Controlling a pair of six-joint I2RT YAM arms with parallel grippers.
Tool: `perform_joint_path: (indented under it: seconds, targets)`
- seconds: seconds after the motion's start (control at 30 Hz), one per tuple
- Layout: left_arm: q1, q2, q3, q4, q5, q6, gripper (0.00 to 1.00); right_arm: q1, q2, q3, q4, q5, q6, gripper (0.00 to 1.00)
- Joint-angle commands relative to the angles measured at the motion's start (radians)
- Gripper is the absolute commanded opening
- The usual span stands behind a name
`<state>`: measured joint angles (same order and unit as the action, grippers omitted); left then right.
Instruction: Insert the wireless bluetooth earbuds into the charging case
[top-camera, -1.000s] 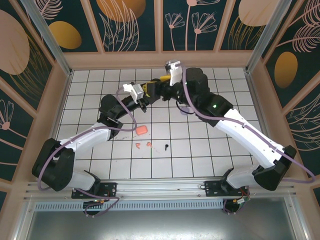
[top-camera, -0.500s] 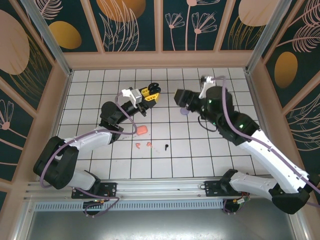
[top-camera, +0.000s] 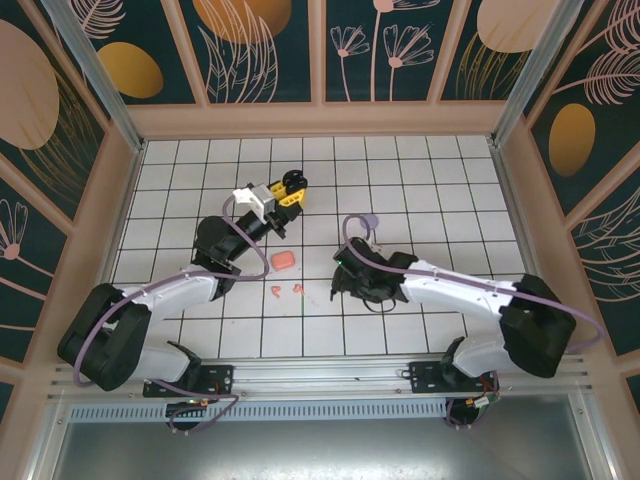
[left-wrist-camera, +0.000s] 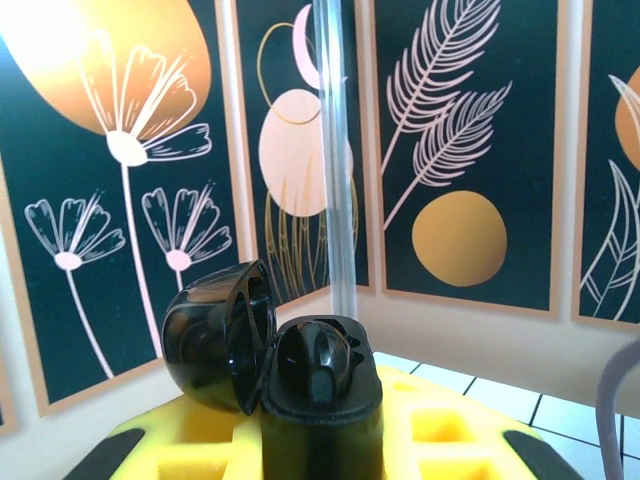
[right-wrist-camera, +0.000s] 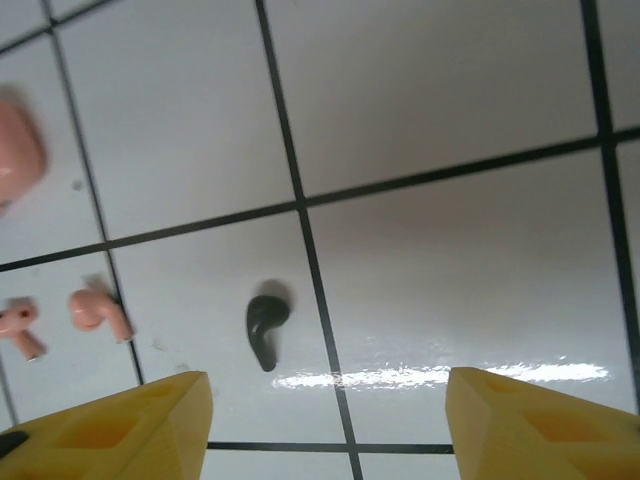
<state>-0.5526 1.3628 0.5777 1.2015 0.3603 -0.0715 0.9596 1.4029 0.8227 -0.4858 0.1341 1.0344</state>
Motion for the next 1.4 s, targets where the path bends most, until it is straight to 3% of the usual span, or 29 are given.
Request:
perform_joint_path:
  seconds: [0.0,0.63,1.37]
  targets:
    - [0.007,-0.032,-0.027,0.051,-0.051,0.017,0.00,0.028,0.067,0.039,0.018,0.031,0.102,0.59]
    - [0.092,-0.093,-0.137,0.136,-0.055,-0.037,0.00,0.063,0.333,0.238,-0.048,0.051,0.093,0.46]
    - [0.108,-0.093,-0.137,0.133,-0.032,-0.039,0.00,0.086,0.393,0.257,-0.062,0.048,0.077,0.38]
